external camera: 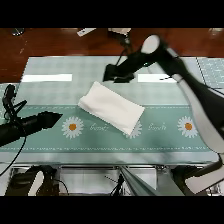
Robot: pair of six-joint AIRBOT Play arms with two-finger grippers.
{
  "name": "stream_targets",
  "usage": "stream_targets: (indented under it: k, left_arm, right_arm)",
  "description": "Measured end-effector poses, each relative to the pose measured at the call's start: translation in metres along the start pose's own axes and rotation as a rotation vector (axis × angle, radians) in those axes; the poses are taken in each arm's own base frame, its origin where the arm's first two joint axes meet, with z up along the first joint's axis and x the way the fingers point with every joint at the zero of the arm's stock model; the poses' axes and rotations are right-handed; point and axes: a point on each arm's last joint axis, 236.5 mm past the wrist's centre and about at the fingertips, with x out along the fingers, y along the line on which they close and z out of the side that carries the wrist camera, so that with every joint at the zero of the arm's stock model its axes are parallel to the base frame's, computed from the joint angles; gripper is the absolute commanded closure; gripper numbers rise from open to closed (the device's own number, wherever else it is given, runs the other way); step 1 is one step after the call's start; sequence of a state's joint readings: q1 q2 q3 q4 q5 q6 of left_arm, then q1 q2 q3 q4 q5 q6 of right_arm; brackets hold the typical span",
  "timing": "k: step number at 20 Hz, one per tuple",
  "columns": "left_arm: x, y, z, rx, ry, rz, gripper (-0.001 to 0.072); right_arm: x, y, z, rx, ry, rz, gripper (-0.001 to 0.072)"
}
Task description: Fold the shirts.
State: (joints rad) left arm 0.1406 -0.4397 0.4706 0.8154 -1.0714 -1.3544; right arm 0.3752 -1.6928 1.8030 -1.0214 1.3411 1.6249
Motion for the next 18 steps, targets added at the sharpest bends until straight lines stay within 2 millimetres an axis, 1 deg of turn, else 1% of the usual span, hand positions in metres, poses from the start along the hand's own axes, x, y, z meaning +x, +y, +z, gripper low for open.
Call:
stream_targets:
  k: [1,2,4,5,6,7,8,9,10,11,12,15,18]
  left_arm:
    - [0.000,0.000,0.000,0.000,-0.003,0.001,0.0675]
    - [0.000,0.001,0.001,-0.002,-0.008,0.002,0.0675]
    - [0.000,0.001,0.003,0.003,-0.015,0.004,0.0675]
    - [0.001,0.002,0.003,0.008,-0.016,0.005,0.0675]
    - [0.001,0.002,0.003,0.011,-0.016,0.005,0.0675]
    - [0.001,0.002,0.003,0.014,-0.018,0.005,0.0675]
    - [0.001,0.002,0.003,0.017,-0.018,0.006,0.0675]
    - [0.001,0.002,0.003,0.018,-0.018,0.006,0.0675]
    - [0.001,0.002,0.004,0.019,-0.020,0.006,0.0675]
    - [0.001,0.002,0.004,0.021,-0.020,0.006,0.0675]
    - [0.001,0.002,0.004,0.021,-0.021,0.006,0.0675]
    - [0.001,0.002,0.004,0.023,-0.021,0.006,0.0675]
    - [0.001,0.002,0.004,0.024,-0.021,0.006,0.0675]
  right_arm:
    - [-0.029,-0.016,-0.008,-0.012,-0.009,-0.073,0.0086]
    - [-0.060,-0.034,-0.021,-0.012,-0.024,-0.156,0.0086]
    - [-0.108,-0.066,-0.054,0.048,-0.085,-0.289,0.0086]
    - [-0.123,-0.081,-0.074,0.100,-0.131,-0.337,0.0086]
    - [-0.130,-0.097,-0.098,0.171,-0.179,-0.375,0.0086]
    - [-0.129,-0.109,-0.122,0.252,-0.221,-0.389,0.0086]
    - [-0.119,-0.121,-0.146,0.350,-0.266,-0.386,0.0086]
    - [-0.103,-0.128,-0.166,0.437,-0.301,-0.354,0.0086]
    - [-0.079,-0.127,-0.181,0.515,-0.328,-0.283,0.0086]
    - [-0.059,-0.124,-0.191,0.573,-0.343,-0.214,0.0086]
    - [-0.039,-0.124,-0.202,0.626,-0.340,-0.167,0.0086]
    - [-0.001,-0.131,-0.223,0.708,-0.285,-0.123,0.0086]
    - [0.027,-0.137,-0.227,0.738,-0.221,-0.109,0.0086]
